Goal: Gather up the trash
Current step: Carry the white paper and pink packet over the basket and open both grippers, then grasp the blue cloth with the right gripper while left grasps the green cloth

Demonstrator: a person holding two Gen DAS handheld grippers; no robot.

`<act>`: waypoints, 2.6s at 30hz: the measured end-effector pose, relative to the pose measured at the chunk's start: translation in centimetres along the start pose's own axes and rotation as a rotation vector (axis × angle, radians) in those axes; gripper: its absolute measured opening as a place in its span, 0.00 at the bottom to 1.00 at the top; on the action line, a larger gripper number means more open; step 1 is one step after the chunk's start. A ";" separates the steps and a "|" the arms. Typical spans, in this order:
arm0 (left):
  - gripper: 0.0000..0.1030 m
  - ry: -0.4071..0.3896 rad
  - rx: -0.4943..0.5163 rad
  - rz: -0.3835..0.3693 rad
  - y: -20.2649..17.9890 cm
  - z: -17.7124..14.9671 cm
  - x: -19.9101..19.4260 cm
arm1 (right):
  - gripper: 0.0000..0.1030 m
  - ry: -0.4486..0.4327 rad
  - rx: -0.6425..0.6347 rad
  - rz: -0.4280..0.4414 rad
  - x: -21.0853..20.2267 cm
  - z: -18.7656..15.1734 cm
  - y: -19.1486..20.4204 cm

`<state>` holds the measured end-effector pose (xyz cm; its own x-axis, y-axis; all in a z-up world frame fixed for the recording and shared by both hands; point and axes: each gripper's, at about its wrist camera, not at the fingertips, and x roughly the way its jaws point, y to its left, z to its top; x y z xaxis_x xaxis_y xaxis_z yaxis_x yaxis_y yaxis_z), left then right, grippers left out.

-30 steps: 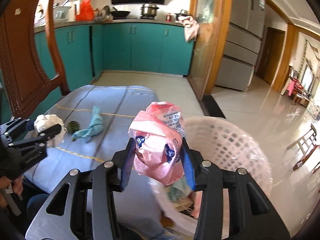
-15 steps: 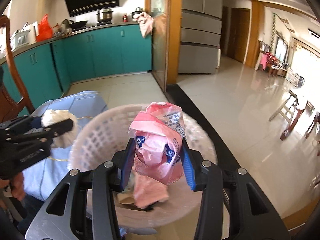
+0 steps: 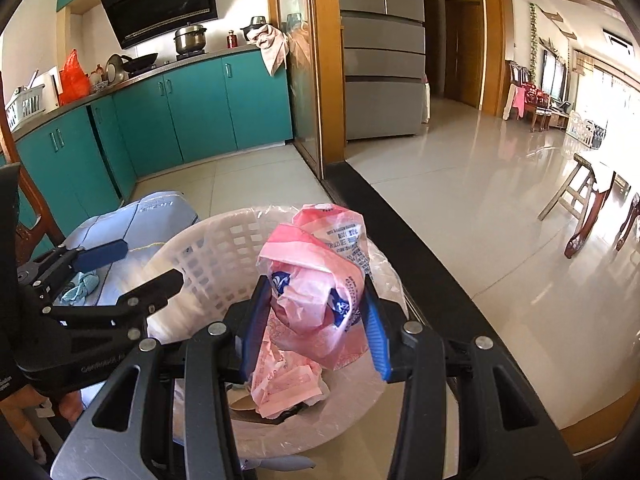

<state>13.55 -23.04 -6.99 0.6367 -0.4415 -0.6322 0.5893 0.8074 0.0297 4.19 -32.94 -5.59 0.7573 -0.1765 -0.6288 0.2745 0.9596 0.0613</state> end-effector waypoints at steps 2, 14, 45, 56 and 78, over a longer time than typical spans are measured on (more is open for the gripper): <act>0.82 -0.001 0.005 0.008 0.3 -0.1 -0.2 | 0.43 0.002 -0.006 0.003 0.0 -0.1 0.2; 0.85 0.009 -0.051 0.146 6.6 -1.5 -2.6 | 0.86 0.007 -0.034 0.004 0.6 0.2 2.5; 0.64 0.161 -0.608 0.406 33.6 -12.1 -7.1 | 0.30 0.294 -0.342 0.365 16.0 -2.0 32.7; 0.77 0.289 -0.501 0.337 30.7 -11.6 -1.9 | 0.30 0.288 -0.320 0.375 11.1 -2.9 27.3; 0.25 0.334 -0.334 0.301 27.4 -11.1 1.4 | 0.54 0.274 -0.338 0.333 11.4 -3.9 27.0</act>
<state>25.11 2.83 -15.68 0.5284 -0.0679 -0.8462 0.1818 0.9827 0.0347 17.91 -8.23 -14.19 0.5764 0.1694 -0.7994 -0.1936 0.9787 0.0679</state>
